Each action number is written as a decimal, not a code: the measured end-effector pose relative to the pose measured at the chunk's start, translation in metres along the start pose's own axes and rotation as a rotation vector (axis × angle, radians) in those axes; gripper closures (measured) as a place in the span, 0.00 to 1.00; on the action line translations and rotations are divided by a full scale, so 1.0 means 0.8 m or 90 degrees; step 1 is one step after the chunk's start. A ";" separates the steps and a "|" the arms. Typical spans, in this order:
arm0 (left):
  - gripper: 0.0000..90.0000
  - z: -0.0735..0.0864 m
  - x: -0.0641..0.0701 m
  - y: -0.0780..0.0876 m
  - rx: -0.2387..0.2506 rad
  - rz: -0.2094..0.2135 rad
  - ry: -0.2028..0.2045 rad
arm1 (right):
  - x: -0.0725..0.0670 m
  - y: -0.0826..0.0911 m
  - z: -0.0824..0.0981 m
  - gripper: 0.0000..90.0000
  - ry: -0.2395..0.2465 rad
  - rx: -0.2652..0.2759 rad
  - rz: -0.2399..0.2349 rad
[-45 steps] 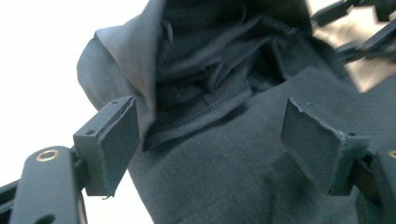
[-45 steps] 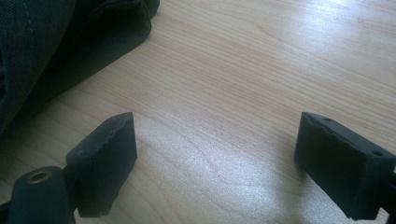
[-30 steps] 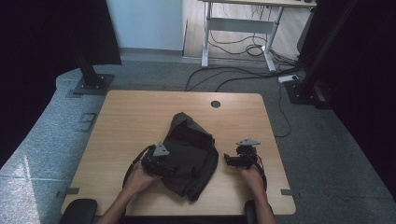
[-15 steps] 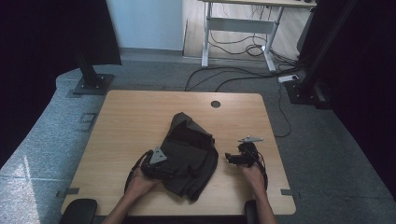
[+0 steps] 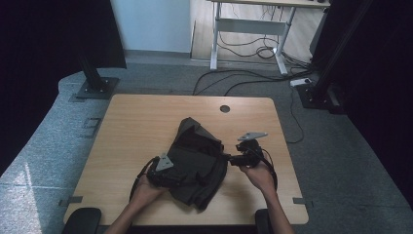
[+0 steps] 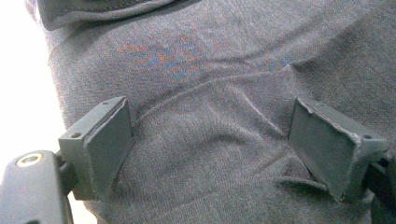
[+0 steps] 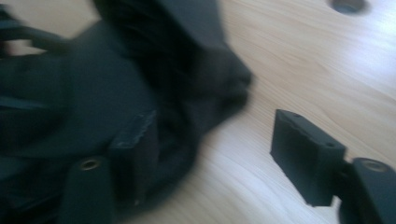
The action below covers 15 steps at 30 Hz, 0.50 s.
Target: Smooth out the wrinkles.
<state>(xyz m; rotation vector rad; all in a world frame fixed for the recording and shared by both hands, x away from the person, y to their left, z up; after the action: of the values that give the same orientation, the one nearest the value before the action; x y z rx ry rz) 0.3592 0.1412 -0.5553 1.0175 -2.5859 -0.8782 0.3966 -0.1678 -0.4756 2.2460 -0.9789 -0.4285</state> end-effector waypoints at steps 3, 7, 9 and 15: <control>0.15 0.000 0.000 0.000 0.000 0.000 0.000 | -0.022 -0.006 -0.021 0.46 0.025 -0.011 -0.033; 0.15 0.000 0.000 0.000 0.000 0.000 0.000 | -0.047 -0.024 -0.044 0.54 0.044 -0.023 -0.074; 0.15 0.000 0.000 0.000 0.000 0.000 0.000 | -0.058 -0.036 -0.053 0.56 0.058 -0.029 -0.089; 0.15 0.000 0.000 0.000 0.000 0.001 0.001 | -0.081 -0.080 -0.073 0.60 0.074 -0.042 -0.111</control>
<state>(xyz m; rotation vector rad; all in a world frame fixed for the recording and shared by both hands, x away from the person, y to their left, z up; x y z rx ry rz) 0.3591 0.1415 -0.5552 1.0163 -2.5850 -0.8777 0.4175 -0.0613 -0.4726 2.2777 -0.7037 -0.3953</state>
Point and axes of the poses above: each handheld gripper's, and its own axes: y roughly backward along the jaws, z roughly out of its underside, x roughly to its right, the point moved 2 cm from there along -y, roughly forward along the jaws, and after that the axes turned 3 degrees about y, right-handed, at the moved point
